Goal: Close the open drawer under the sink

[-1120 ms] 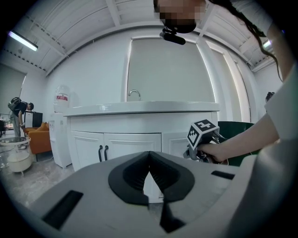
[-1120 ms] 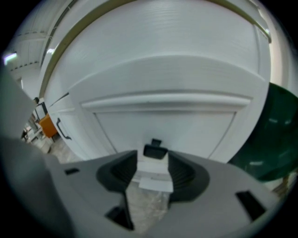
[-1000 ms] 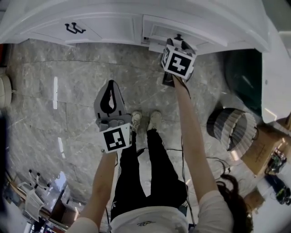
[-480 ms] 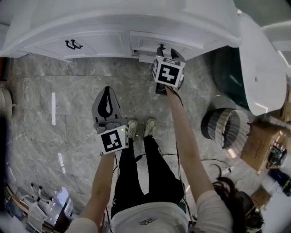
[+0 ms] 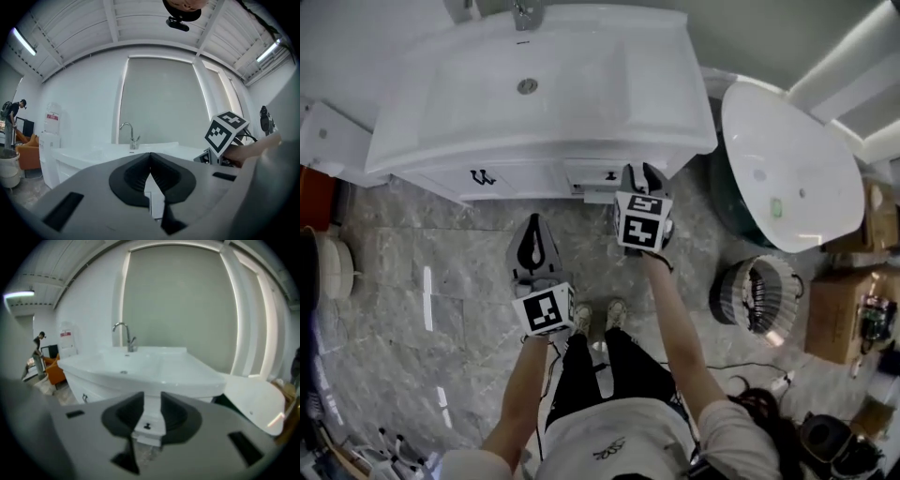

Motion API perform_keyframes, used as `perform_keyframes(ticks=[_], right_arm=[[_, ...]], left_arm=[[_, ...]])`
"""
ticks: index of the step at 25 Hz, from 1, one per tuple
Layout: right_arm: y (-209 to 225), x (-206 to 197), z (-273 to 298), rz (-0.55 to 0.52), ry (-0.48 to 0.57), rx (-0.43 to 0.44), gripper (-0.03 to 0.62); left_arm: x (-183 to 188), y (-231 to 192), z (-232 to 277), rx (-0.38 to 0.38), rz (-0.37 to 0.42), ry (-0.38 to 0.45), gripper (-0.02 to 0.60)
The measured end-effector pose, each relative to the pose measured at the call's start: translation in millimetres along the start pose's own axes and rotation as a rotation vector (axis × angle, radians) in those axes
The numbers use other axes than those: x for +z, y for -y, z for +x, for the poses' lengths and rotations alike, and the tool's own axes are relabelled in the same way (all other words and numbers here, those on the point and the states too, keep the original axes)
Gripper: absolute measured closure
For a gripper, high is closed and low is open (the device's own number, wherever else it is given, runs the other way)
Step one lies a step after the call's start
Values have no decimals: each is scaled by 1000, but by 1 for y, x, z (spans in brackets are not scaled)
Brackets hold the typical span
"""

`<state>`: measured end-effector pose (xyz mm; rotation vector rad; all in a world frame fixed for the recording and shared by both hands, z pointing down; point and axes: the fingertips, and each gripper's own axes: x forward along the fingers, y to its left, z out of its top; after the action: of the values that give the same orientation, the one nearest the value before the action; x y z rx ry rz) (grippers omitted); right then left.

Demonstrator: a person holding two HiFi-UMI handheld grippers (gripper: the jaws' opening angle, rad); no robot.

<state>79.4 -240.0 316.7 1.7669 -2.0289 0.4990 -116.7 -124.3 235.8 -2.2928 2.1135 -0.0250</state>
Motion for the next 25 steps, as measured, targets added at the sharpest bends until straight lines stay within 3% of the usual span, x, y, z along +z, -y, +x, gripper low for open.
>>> perform_keyframes(ticks=[2, 5, 11, 13, 19, 25], right_arm=[[9, 25, -32, 21, 23, -5, 504], [14, 56, -88, 47, 92, 0, 531], [6, 94, -224, 191, 332, 154, 558], [12, 95, -256, 229, 400, 166, 562], [35, 83, -309, 93, 511, 85, 563], [51, 57, -319, 14, 492, 34, 565]], left_arm=[[33, 9, -6, -12, -8, 11, 560], [72, 19, -21, -39, -13, 30, 561], [122, 55, -59, -117, -27, 59, 561], [129, 67, -72, -135, -31, 65, 561], [126, 93, -93, -179, 8, 61, 561], [114, 93, -102, -147, -16, 44, 560]])
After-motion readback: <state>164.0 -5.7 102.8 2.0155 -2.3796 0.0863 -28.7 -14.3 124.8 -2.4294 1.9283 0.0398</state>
